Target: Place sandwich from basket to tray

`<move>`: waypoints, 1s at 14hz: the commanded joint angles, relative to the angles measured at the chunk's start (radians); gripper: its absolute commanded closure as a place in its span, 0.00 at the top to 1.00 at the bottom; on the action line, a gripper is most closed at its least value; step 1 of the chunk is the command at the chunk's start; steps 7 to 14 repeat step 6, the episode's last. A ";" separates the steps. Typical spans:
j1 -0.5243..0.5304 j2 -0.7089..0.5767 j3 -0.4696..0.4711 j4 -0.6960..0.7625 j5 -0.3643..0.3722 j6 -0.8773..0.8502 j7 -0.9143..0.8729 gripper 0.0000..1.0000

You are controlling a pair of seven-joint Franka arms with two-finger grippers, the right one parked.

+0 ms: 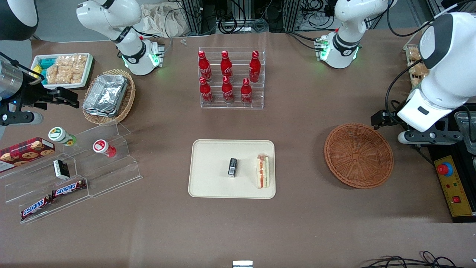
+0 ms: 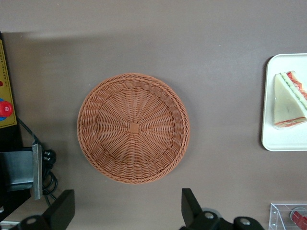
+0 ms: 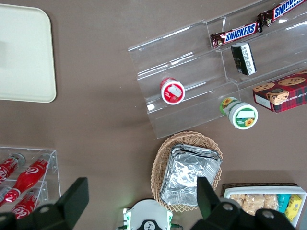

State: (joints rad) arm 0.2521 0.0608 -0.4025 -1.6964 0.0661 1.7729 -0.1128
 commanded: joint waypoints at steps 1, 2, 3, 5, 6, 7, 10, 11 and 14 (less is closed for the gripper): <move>-0.112 -0.027 0.122 -0.016 -0.020 -0.004 0.019 1.00; -0.113 -0.021 0.122 -0.009 -0.020 -0.006 0.016 1.00; -0.109 -0.013 0.122 0.009 -0.020 -0.012 0.013 1.00; -0.105 0.010 0.122 0.050 -0.009 -0.067 0.041 1.00; -0.106 0.027 0.122 0.063 -0.012 -0.070 0.038 1.00; -0.106 0.027 0.122 0.063 -0.012 -0.070 0.038 1.00; -0.106 0.027 0.122 0.063 -0.012 -0.070 0.038 1.00; -0.106 0.027 0.122 0.063 -0.012 -0.070 0.038 1.00; -0.106 0.027 0.122 0.063 -0.012 -0.070 0.038 1.00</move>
